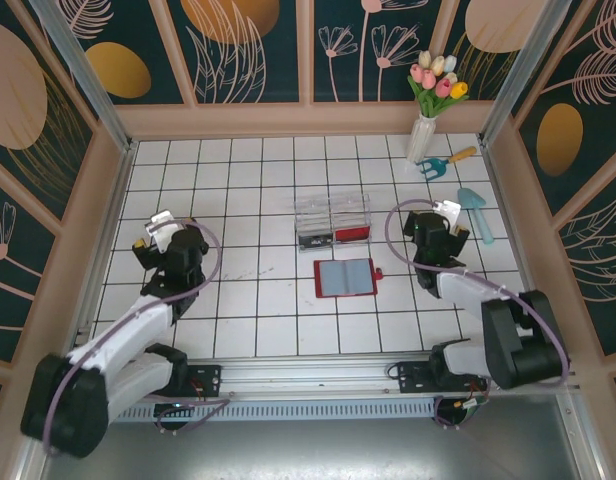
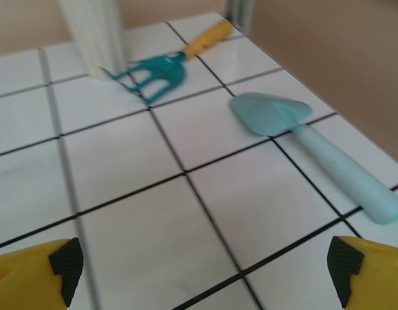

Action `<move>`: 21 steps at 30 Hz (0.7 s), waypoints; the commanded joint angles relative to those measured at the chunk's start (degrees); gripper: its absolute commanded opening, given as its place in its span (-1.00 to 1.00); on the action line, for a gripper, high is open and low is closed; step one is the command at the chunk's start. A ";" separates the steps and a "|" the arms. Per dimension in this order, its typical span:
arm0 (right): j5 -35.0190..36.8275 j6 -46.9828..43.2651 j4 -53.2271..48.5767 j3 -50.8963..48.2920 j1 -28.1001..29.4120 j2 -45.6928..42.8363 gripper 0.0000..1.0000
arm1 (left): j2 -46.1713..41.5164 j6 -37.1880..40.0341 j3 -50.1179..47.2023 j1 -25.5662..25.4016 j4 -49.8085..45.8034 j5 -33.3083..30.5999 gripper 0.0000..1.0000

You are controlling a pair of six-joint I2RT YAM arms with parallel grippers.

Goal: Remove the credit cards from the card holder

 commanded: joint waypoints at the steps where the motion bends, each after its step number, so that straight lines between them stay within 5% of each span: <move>1: -4.00 -2.23 11.18 -0.84 -4.46 1.50 0.98 | 7.44 1.28 2.67 4.22 7.50 4.06 0.98; 7: -19.67 -4.83 29.99 -8.20 -11.98 5.05 0.98 | 18.19 2.52 0.07 11.67 24.46 7.26 0.98; 14: -31.92 -4.34 28.64 -6.68 -17.04 6.22 0.98 | 22.26 6.25 -3.19 15.68 41.87 12.14 0.98; 21: -43.27 -4.00 34.15 -7.48 -21.65 8.92 0.98 | 24.78 12.28 -6.94 16.46 52.48 29.26 0.98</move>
